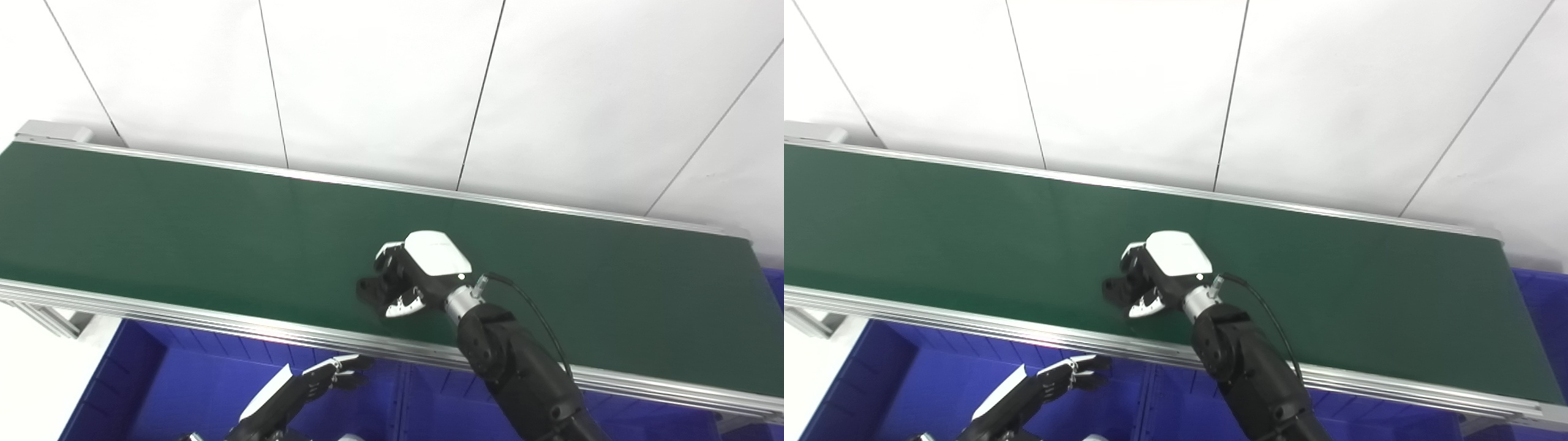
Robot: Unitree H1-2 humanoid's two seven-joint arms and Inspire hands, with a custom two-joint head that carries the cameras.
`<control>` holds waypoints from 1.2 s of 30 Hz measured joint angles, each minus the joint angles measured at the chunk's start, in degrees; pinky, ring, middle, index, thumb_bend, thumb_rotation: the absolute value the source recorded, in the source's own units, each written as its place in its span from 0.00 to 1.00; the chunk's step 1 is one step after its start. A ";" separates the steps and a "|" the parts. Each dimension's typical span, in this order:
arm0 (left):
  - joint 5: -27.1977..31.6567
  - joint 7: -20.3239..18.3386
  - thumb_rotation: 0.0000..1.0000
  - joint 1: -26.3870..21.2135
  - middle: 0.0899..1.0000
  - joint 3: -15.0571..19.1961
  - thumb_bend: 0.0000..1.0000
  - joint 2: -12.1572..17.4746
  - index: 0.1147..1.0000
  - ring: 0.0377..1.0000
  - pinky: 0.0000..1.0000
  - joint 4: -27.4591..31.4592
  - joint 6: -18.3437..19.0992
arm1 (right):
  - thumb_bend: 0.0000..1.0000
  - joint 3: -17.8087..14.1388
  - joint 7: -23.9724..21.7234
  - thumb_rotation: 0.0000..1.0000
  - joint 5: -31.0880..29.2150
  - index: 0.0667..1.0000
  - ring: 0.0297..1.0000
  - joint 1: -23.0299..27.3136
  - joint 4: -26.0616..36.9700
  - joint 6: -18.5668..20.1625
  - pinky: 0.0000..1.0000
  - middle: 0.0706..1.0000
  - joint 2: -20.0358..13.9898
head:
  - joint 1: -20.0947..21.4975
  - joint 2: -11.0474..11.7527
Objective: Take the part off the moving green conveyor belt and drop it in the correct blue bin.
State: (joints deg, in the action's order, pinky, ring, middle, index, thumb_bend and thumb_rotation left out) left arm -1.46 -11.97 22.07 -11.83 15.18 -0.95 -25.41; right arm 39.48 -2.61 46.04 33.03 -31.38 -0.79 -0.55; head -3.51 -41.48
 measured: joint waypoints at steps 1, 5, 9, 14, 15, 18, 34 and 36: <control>0.00 0.00 0.16 -0.02 0.86 0.01 0.69 -0.03 0.81 0.79 0.79 0.02 0.00 | 0.51 0.00 0.32 0.00 0.00 0.51 0.36 -0.01 0.00 -0.16 0.30 0.43 -0.04 | 0.00 0.00; -0.01 0.00 0.17 -0.12 0.86 0.01 0.69 -0.11 0.81 0.78 0.79 0.05 0.00 | 0.51 0.15 1.07 0.00 0.02 0.51 0.35 -0.26 0.01 -1.19 0.29 0.42 -0.50 | 0.00 -0.35; -0.03 0.08 0.19 -0.19 0.87 0.01 0.70 -0.25 0.81 0.78 0.78 0.05 0.00 | 0.51 0.36 2.77 0.00 -0.02 0.51 0.35 -1.43 0.13 -2.14 0.28 0.43 -0.33 | -0.18 -0.70; -0.20 0.13 0.18 -0.17 0.87 0.02 0.70 -0.35 0.81 0.78 0.78 0.15 0.00 | 0.51 0.50 3.80 0.00 -0.33 0.51 0.35 -2.15 0.06 -2.18 0.29 0.43 -0.07 | -0.44 -0.97; -0.20 0.15 0.18 -0.17 0.87 0.02 0.69 -0.35 0.81 0.78 0.78 0.14 0.00 | 0.51 0.56 4.00 0.00 -0.33 0.51 0.35 -2.15 0.04 -2.18 0.29 0.43 -0.08 | -0.44 -0.97; -0.19 0.38 0.18 -0.17 0.87 0.02 0.70 -0.35 0.81 0.78 0.79 0.14 0.00 | 0.51 0.81 4.66 0.00 -0.32 0.51 0.35 -2.24 0.04 -2.19 0.29 0.44 -0.11 | -0.18 -1.23; 0.00 0.36 0.18 -0.06 0.86 0.04 0.70 -0.33 0.80 0.78 0.79 0.63 0.00 | 0.51 -4.61 -3.13 0.00 0.56 0.51 0.35 -9.05 24.07 -0.27 0.26 0.41 -3.66 | 0.09 -2.20; 0.07 0.22 0.18 -0.02 0.87 0.06 0.71 -0.32 0.80 0.78 0.79 1.09 0.00 | 0.51 -6.29 -4.84 0.00 0.51 0.47 0.38 -10.00 28.10 1.57 0.25 0.44 -4.09 | 0.44 -2.81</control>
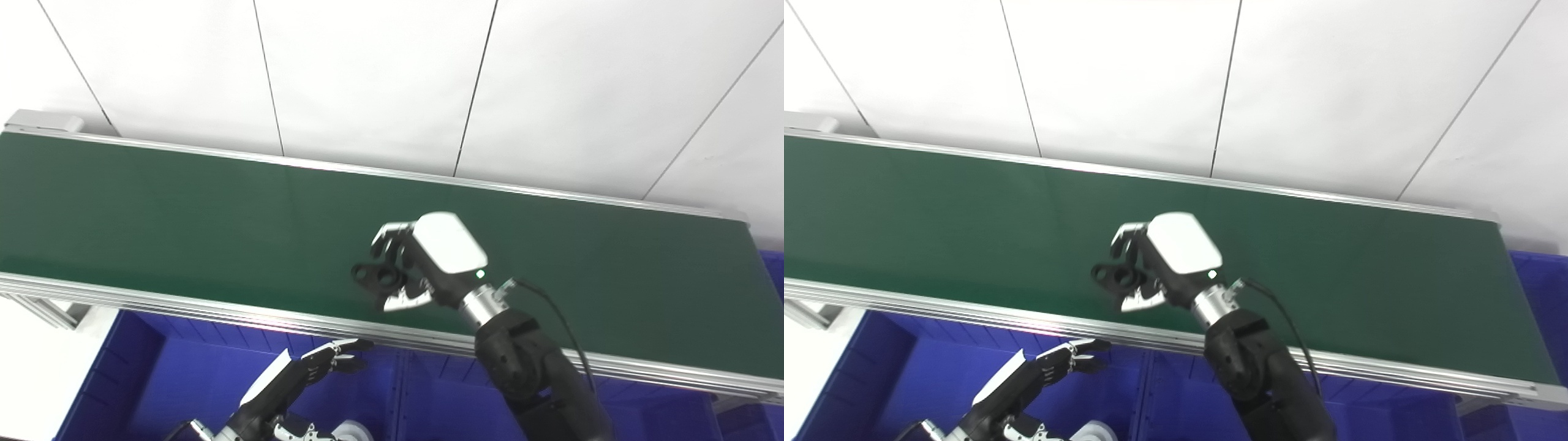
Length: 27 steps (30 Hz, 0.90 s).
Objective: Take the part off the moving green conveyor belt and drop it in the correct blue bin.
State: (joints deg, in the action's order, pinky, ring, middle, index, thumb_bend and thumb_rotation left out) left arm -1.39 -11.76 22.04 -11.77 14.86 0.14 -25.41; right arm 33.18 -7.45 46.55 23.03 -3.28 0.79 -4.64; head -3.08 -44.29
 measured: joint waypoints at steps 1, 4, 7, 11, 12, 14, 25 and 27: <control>0.03 -0.18 0.18 0.13 0.87 0.08 0.71 0.01 0.81 0.78 0.80 0.37 0.00 | 0.52 -1.02 -0.59 0.00 -0.02 0.46 0.39 -0.81 2.17 0.32 0.25 0.46 -0.33 | 0.00 0.00; 0.03 -0.35 0.17 0.57 0.86 0.26 0.70 0.05 0.81 0.78 0.78 0.71 0.00 | 0.52 -2.77 -1.55 0.00 0.04 0.45 0.39 -2.17 4.87 1.11 0.23 0.47 -0.90 | 0.00 -0.44; 0.03 -0.38 0.14 0.75 0.86 0.42 0.69 0.06 0.81 0.78 0.77 1.22 0.00 | 0.52 -4.40 -3.04 0.00 0.12 0.45 0.38 -5.16 9.12 1.72 0.24 0.48 -2.44 | 0.27 -0.79; 0.03 -0.48 0.14 1.01 0.86 0.52 0.69 0.27 0.81 0.78 0.77 1.58 0.00 | 0.52 -6.64 -3.10 0.00 -0.13 0.45 0.38 -8.51 11.53 1.67 0.24 0.47 -4.19 | 0.53 -1.49; 0.03 -0.48 0.14 1.11 0.87 0.54 0.68 0.27 0.81 0.78 0.77 1.87 0.00 | 0.52 -6.91 -3.00 0.00 -0.26 0.45 0.38 -9.27 11.71 1.67 0.24 0.47 -4.55 | 0.53 -1.50; 0.03 -0.55 0.12 1.21 0.86 0.53 0.69 0.30 0.81 0.78 0.77 2.27 0.00 | 0.52 -7.27 -3.06 0.00 -0.38 0.45 0.38 -10.71 11.79 1.66 0.23 0.47 -4.94 | 1.05 -2.37; 1.77 -2.70 0.12 1.70 0.86 1.98 0.69 0.39 0.82 0.76 0.75 2.86 0.00 | 0.51 -7.81 -1.74 0.00 -1.20 0.49 0.35 -30.02 16.22 1.60 0.25 0.44 -8.19 | 1.58 -4.48; 1.81 -2.78 0.12 1.66 0.85 2.28 0.68 0.42 0.82 0.76 0.75 2.93 0.00 | 0.51 -7.59 -1.42 0.00 -0.99 0.51 0.34 -32.39 16.22 1.60 0.27 0.42 -8.04 | 1.76 -4.75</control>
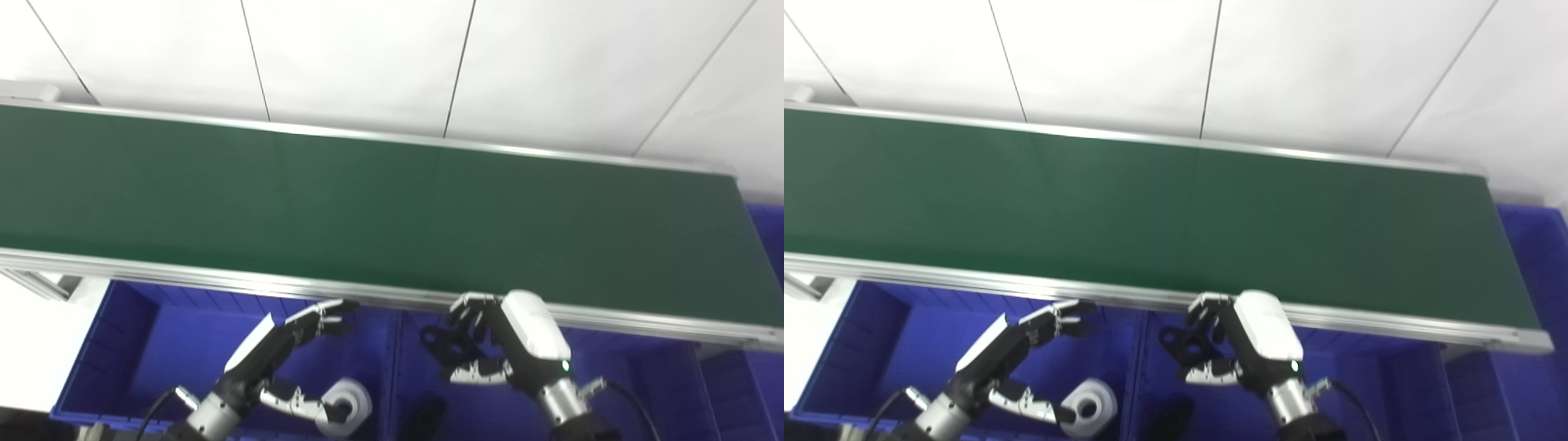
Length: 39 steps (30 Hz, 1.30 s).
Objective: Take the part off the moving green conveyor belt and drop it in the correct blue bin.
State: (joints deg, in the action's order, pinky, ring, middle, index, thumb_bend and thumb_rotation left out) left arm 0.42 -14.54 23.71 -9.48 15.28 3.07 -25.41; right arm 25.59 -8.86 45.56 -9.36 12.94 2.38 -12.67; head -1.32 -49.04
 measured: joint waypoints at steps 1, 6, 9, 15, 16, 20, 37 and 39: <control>0.00 -0.02 0.12 -0.02 0.85 0.11 0.68 0.01 0.82 0.76 0.75 0.02 0.00 | 0.51 0.04 0.00 0.00 0.01 0.51 0.34 -0.72 0.00 0.00 0.27 0.42 0.03 | 0.00 0.00; 0.77 -1.33 0.12 -0.13 0.85 0.88 0.68 0.16 0.82 0.77 0.76 0.09 0.00 | 0.52 -0.03 3.86 0.00 1.32 0.46 0.37 -2.93 -3.59 -0.01 0.22 0.46 0.60 | 0.70 -1.14; 1.75 -1.83 0.13 -0.06 0.85 1.29 0.69 0.15 0.82 0.77 0.75 0.08 0.00 | 0.52 0.16 5.03 0.00 2.11 0.45 0.38 -4.23 -6.35 0.00 0.22 0.47 0.74 | 0.62 -1.41; 1.96 -2.12 0.12 -0.22 0.85 1.77 0.69 0.09 0.82 0.77 0.77 0.08 0.00 | 0.51 -0.96 6.90 0.10 2.61 0.46 0.63 -4.06 -10.39 0.05 0.56 0.68 1.72 | 0.53 -1.67; 1.96 -2.14 0.13 -0.20 0.85 1.80 0.69 0.09 0.82 0.77 0.77 0.08 0.00 | 0.59 -1.31 7.01 0.04 2.40 0.66 0.73 -3.98 -10.90 0.06 0.63 0.77 2.00 | 0.53 -1.67; 1.96 -2.46 0.15 -0.20 0.85 1.88 0.69 0.05 0.82 0.77 0.76 0.06 0.00 | 0.64 -2.16 7.03 0.04 0.89 0.81 0.83 -3.88 -11.48 0.06 0.72 0.87 2.77 | 0.18 -1.49; 1.81 -2.57 0.17 -0.27 0.85 2.05 0.69 -0.21 0.82 0.76 0.76 0.11 0.00 | 0.64 -5.23 14.79 0.39 -11.65 0.91 0.90 -8.52 -6.67 -7.51 0.79 0.95 4.90 | 0.18 -1.76; 1.67 -2.58 0.17 -0.28 0.84 2.04 0.70 -0.21 0.82 0.76 0.76 0.11 0.00 | 0.65 -5.58 14.79 0.46 -15.15 0.90 0.87 -9.65 -5.48 -8.68 0.74 0.92 5.41 | 0.18 -1.50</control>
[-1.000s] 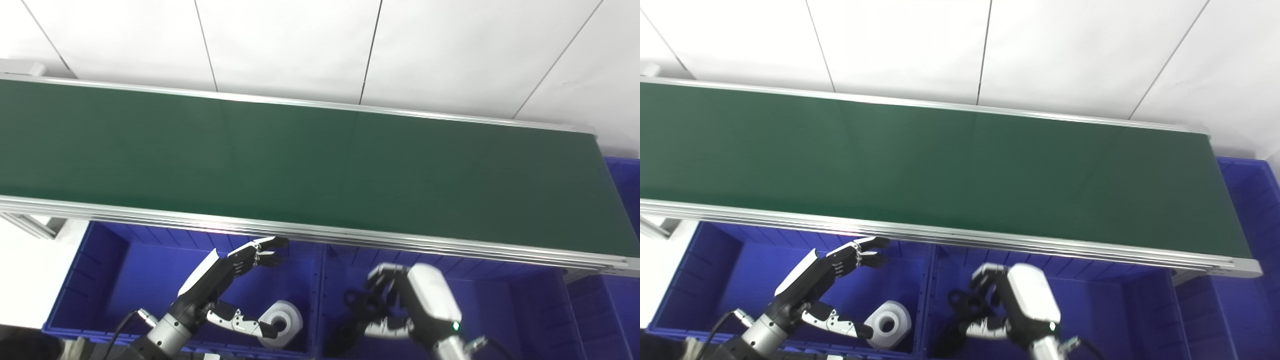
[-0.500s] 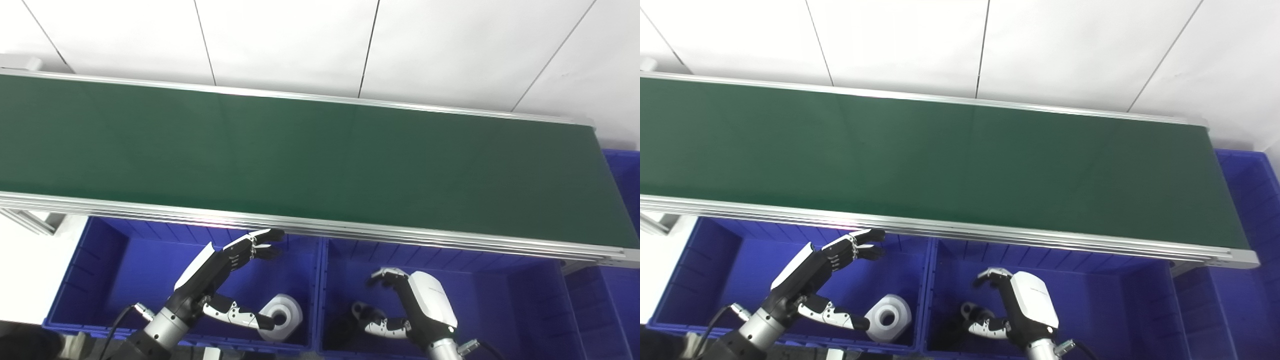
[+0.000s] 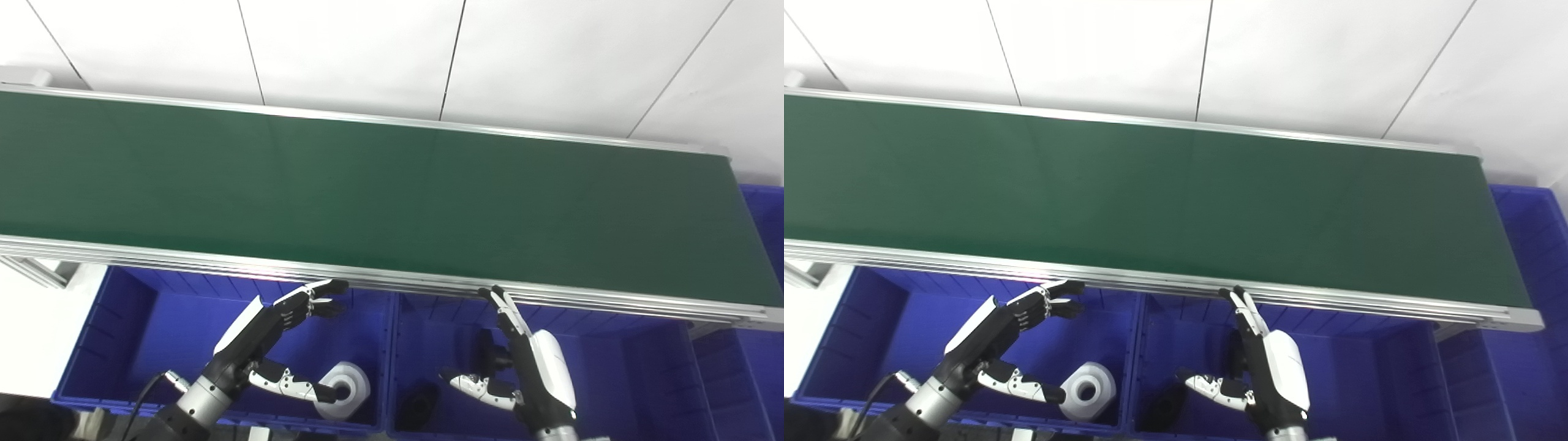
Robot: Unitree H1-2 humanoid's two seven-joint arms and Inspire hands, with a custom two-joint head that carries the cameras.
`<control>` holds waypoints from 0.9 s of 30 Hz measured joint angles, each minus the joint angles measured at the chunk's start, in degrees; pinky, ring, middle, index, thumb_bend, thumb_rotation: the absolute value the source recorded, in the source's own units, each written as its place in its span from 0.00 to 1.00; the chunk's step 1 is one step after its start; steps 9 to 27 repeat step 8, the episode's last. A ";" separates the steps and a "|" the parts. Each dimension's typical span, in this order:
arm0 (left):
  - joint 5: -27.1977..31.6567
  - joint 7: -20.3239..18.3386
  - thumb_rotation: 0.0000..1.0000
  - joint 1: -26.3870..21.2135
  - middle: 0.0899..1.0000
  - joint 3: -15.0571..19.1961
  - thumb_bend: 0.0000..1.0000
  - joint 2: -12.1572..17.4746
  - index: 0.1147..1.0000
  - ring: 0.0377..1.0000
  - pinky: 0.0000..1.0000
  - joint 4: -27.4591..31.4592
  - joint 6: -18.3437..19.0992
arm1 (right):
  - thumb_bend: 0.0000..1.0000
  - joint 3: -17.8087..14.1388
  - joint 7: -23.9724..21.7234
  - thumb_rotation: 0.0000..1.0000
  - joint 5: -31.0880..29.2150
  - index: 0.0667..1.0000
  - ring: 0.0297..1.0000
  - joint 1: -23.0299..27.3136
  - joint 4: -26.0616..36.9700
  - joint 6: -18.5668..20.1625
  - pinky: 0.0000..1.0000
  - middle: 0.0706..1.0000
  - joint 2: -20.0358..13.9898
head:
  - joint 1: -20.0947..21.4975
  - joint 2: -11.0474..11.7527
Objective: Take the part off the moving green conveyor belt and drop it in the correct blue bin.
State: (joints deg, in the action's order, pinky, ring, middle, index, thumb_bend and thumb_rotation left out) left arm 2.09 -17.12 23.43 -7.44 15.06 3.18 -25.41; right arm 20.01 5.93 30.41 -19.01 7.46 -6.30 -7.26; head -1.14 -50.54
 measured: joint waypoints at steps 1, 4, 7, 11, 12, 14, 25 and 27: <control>-0.04 0.00 0.17 0.00 0.84 0.00 0.70 -0.01 0.82 0.76 0.76 0.00 0.00 | 0.65 -0.10 -0.04 0.47 -1.55 0.90 0.86 -0.77 0.82 -0.21 0.74 0.91 0.44 | 0.00 0.00; -0.84 0.01 0.19 -0.01 0.84 -0.03 0.70 -0.02 0.82 0.76 0.76 0.02 0.00 | 0.65 0.10 -0.77 0.50 -4.57 0.89 0.84 -2.19 2.33 -0.47 0.72 0.90 1.13 | 0.26 -0.17; -1.23 0.01 0.20 -0.05 0.84 -0.06 0.70 -0.04 0.82 0.76 0.75 0.05 0.00 | 0.65 0.68 -2.01 0.51 -6.34 0.89 0.84 -2.99 2.84 -0.61 0.72 0.90 1.19 | 0.26 0.00; -1.23 0.01 0.19 -0.10 0.84 -0.04 0.70 -0.04 0.82 0.76 0.75 0.05 0.00 | 0.65 0.77 -2.25 0.52 -6.56 0.89 0.84 -3.09 2.85 -0.61 0.72 0.90 1.11 | 0.26 0.00; -1.23 0.01 0.19 -0.10 0.84 -0.04 0.70 -0.04 0.82 0.76 0.75 0.05 0.00 | 0.65 0.77 -2.25 0.52 -6.56 0.89 0.84 -3.09 2.85 -0.61 0.72 0.90 1.11 | 0.26 0.00; -1.23 0.01 0.19 -0.10 0.84 -0.04 0.70 -0.04 0.82 0.76 0.75 0.05 0.00 | 0.65 0.77 -2.25 0.52 -6.56 0.89 0.84 -3.09 2.85 -0.61 0.72 0.90 1.11 | 0.26 0.00; -1.23 0.01 0.19 -0.10 0.84 -0.04 0.70 -0.04 0.82 0.76 0.75 0.05 0.00 | 0.65 0.77 -2.25 0.52 -6.56 0.89 0.84 -3.09 2.85 -0.61 0.72 0.90 1.11 | 0.26 0.00; -1.23 0.01 0.19 -0.10 0.84 -0.04 0.70 -0.04 0.82 0.76 0.75 0.05 0.00 | 0.65 0.77 -2.25 0.52 -6.56 0.89 0.84 -3.09 2.85 -0.61 0.72 0.90 1.11 | 0.26 0.00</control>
